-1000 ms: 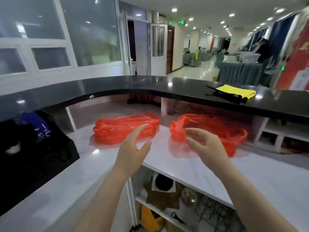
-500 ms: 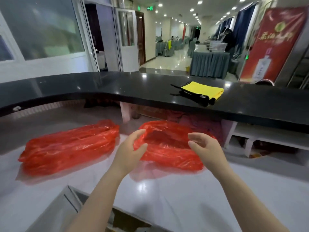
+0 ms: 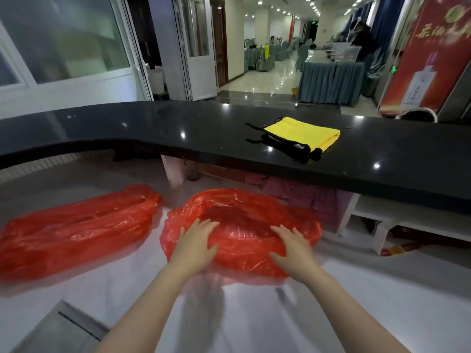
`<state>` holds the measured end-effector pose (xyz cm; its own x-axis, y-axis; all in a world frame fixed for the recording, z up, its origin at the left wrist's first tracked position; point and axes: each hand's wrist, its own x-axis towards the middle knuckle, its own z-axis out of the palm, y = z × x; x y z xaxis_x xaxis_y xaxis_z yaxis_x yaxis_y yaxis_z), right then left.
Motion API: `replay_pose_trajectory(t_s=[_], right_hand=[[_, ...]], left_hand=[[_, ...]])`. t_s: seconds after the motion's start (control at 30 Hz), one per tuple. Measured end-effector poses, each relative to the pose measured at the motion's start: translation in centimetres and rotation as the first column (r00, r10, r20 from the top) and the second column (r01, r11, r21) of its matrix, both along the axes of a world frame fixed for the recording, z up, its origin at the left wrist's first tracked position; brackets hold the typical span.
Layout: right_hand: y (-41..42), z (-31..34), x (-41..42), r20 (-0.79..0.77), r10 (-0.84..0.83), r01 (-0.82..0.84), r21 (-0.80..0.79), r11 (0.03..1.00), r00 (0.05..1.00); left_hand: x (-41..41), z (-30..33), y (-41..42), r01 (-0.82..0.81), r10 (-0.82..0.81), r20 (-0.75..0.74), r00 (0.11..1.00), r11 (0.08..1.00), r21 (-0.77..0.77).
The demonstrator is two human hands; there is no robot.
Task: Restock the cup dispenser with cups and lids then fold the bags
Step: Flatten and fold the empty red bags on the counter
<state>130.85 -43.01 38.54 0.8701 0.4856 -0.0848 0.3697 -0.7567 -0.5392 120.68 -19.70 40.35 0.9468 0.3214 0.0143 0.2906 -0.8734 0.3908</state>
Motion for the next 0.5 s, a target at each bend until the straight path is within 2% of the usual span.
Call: replay_pose_trajectory(t_s=[0.07,0.1,0.2,0.3,0.37,0.5], right_hand=[[0.0,-1.4,0.3,-0.035,0.028,-0.034,-0.194,0.98,0.999],[-0.2,-2.1,0.4,-0.062,0.046,-0.06,-0.243,0.968,0.997],[-0.6,-3.6,0.2,-0.099,0.081,-0.105,-0.274,0.956,0.992],[0.2,-2.7,-0.4,-0.027,0.081,-0.084,-0.182,0.98,0.996],[1.7,-1.1,-1.4,0.042,0.094,-0.088,-0.122,0.989,0.995],[5.8,2.1,-4.7,0.111,0.156,-0.141,-0.126,0.982,0.981]], left_hand=[[0.4,-0.6,0.6,0.014,0.033,-0.191,0.981,0.972,0.236],[0.3,-1.1,0.9,0.023,0.058,-0.263,0.963,0.955,0.294],[-1.1,-2.7,1.9,0.027,0.094,-0.362,0.928,0.949,0.314],[-2.6,-3.1,2.6,-0.006,0.073,-0.262,0.962,0.969,0.249],[-2.8,-2.4,2.5,-0.043,0.066,-0.142,0.988,0.986,0.159],[-2.7,0.7,1.7,-0.022,0.011,0.137,0.991,0.997,0.08]])
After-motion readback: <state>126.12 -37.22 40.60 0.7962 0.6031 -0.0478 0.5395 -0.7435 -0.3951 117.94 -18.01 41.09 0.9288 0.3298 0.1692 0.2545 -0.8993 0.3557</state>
